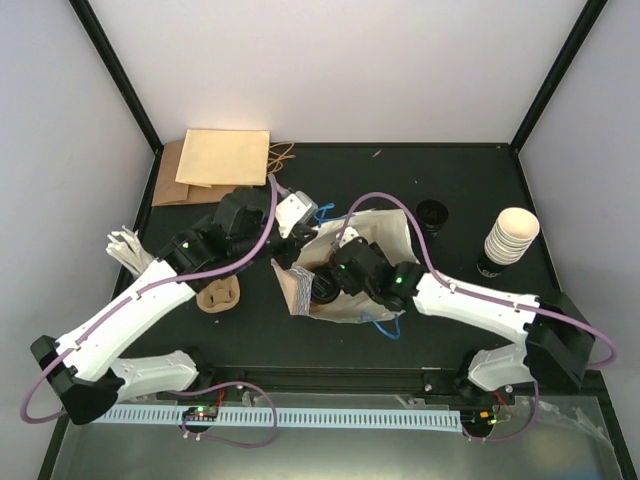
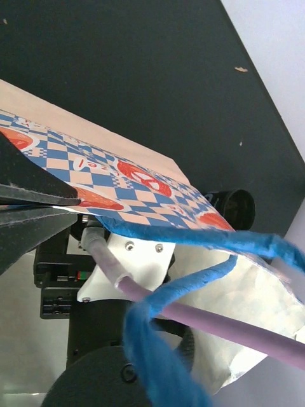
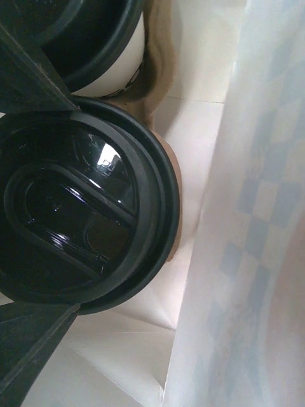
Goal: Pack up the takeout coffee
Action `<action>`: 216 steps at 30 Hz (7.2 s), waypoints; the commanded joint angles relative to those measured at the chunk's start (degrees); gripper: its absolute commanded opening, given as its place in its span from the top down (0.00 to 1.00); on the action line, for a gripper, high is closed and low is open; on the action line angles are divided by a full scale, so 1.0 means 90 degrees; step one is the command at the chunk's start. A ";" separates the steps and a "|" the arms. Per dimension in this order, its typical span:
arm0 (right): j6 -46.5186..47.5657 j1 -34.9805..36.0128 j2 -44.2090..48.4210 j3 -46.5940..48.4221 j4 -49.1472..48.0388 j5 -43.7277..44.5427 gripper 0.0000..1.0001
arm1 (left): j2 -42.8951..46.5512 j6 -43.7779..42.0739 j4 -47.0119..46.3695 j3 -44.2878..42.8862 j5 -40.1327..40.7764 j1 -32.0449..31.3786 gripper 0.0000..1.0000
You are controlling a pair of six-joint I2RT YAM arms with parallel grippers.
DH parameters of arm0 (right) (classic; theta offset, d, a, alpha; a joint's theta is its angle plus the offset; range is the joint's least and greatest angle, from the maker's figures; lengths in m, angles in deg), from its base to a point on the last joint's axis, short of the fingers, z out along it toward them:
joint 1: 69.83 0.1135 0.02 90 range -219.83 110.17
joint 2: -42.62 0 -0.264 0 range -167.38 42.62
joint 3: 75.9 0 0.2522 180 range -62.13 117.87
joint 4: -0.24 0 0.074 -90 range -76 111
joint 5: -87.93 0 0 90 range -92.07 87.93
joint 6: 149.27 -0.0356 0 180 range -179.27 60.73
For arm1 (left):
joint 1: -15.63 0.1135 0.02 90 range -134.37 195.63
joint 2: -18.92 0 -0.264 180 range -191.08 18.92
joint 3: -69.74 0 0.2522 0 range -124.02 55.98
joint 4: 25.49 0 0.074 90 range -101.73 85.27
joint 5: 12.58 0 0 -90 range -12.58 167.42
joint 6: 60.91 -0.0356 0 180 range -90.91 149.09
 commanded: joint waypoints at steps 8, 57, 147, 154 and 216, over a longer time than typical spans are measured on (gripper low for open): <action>0.0252 -0.0790 -0.1571 0.1686 0.1578 -0.1568 0.41 | -0.0415 0.0400 0.0239 -0.0591 -0.0818 0.1092 0.97; -0.0085 -0.0935 -0.3386 0.2606 0.3050 -0.1668 0.43 | 0.0069 0.0405 0.0575 -0.0974 0.0956 0.1793 0.41; 0.0412 -0.1734 -0.1731 0.6469 0.4710 -0.1226 0.17 | 0.0535 0.0681 0.1418 -0.0645 0.0770 0.1955 0.35; 0.0202 -0.2043 -0.2086 0.6312 0.5080 -0.1101 0.21 | 0.0679 0.0630 0.1430 -0.0566 0.0640 0.1958 0.35; -0.0154 -0.3167 0.3036 0.1712 0.1463 -0.2983 0.21 | 0.1279 0.3729 0.2971 0.0672 0.4881 0.5268 0.50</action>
